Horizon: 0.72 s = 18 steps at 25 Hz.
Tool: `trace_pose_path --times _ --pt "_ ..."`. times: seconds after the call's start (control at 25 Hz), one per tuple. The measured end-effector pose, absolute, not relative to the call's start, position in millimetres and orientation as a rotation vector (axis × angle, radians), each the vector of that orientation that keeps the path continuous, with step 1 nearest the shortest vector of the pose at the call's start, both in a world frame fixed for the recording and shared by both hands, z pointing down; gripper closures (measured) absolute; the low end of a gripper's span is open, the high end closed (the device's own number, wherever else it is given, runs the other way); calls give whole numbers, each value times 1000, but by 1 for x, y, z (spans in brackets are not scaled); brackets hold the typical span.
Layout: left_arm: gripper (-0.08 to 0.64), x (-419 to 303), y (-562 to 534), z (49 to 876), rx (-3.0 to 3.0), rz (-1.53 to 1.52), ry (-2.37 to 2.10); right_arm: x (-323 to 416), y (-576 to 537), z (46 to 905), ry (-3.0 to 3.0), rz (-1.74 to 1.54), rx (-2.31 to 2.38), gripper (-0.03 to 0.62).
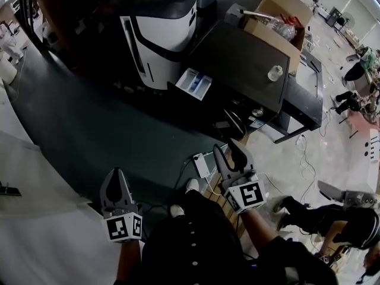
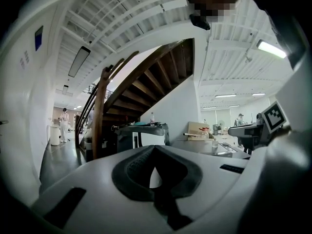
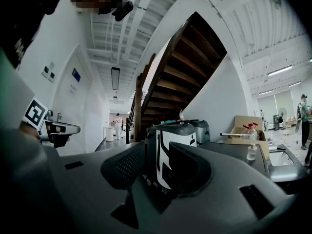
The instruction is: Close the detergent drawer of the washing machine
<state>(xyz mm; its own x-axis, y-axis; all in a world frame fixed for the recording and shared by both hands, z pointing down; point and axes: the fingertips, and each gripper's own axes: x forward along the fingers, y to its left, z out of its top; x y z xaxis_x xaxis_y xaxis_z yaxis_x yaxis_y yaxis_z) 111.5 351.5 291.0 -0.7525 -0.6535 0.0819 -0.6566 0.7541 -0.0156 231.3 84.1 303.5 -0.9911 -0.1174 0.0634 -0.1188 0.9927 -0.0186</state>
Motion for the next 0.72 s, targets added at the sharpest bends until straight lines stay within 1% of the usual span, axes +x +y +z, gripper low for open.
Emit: trace_pose_path --times 0.4,0.72 --pt "552 63 308 287 1047 84 -2888 180 39 303 -3094 62 160 440" --pt "552 47 294 281 1007 85 -2892 155 20 303 -3069 65 127 443"
